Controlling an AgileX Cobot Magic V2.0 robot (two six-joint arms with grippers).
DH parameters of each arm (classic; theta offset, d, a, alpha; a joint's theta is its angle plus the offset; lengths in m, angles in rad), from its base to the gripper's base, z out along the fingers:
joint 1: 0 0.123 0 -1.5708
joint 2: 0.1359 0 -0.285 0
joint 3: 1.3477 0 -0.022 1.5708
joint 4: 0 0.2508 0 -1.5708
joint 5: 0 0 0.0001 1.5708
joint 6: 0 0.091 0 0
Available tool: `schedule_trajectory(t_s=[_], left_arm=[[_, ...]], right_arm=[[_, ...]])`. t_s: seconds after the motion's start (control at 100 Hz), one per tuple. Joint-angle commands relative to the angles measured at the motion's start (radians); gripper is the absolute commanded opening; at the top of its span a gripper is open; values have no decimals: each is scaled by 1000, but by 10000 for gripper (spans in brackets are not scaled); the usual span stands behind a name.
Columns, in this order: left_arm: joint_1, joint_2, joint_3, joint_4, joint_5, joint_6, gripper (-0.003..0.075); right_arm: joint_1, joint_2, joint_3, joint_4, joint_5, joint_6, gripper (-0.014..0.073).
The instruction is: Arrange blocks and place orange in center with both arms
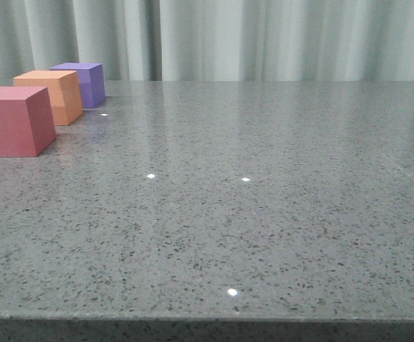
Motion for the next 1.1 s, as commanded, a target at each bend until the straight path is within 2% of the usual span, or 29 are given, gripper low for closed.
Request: schedule_trajectory(t_s=[0.0, 0.35, 0.66, 0.81, 1.09], left_arm=[[2, -36, 43, 1, -81, -12, -20], [2, -36, 43, 1, -81, -12, -20], [2, -36, 43, 1, -81, -12, -20], [2, -36, 43, 1, -81, -12, -20], [2, -36, 43, 1, -81, -12, -20]], right_arm=[[-5, 11, -30, -13, -82, -3, -69], [19, -41, -13, -1, -97, -3, -69], [100, -290, 226, 24, -284, -3, -69], [104, -452, 331, 56, -284, -3, -69], [103, -448, 399, 106, -321, -3, -69]])
